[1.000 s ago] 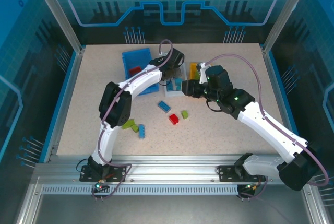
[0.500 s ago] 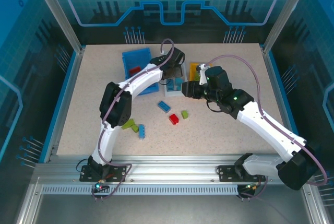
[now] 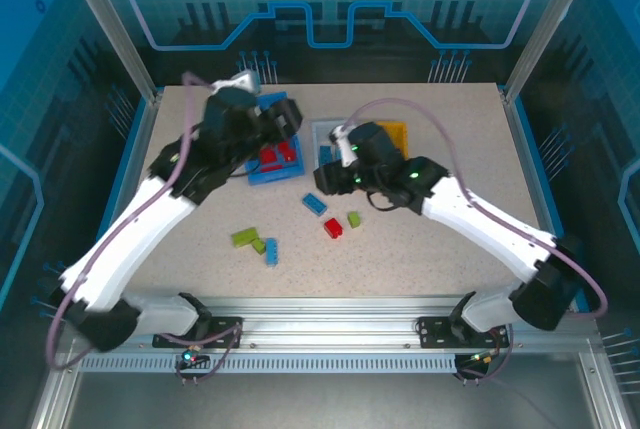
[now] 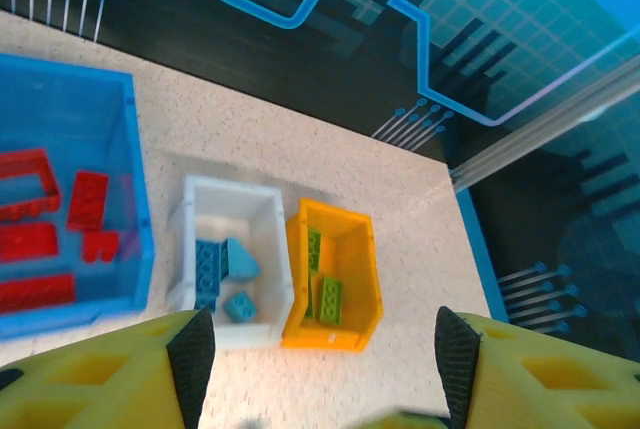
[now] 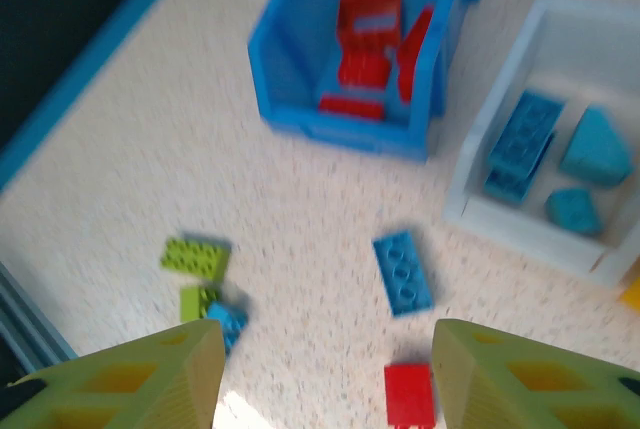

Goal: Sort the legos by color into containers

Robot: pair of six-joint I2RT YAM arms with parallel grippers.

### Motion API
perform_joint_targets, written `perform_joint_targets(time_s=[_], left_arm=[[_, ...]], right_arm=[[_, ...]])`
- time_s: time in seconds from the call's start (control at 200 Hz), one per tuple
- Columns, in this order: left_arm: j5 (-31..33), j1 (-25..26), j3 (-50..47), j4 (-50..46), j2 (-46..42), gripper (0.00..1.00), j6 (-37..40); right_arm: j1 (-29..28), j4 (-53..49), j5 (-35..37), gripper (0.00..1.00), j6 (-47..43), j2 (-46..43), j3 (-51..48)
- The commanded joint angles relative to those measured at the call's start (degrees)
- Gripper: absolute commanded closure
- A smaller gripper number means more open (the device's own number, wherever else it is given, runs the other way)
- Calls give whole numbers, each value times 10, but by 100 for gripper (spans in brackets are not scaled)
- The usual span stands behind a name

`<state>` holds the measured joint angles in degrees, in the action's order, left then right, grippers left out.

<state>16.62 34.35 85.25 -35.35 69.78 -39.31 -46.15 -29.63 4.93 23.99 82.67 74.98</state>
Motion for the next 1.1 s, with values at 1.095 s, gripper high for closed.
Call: perform_joint_targets(time_s=[1.095], left_arm=[[-192,-1,-417,-25,-295,37,-108]], right_arm=[[-58,-63,171,34,26,208,-19]])
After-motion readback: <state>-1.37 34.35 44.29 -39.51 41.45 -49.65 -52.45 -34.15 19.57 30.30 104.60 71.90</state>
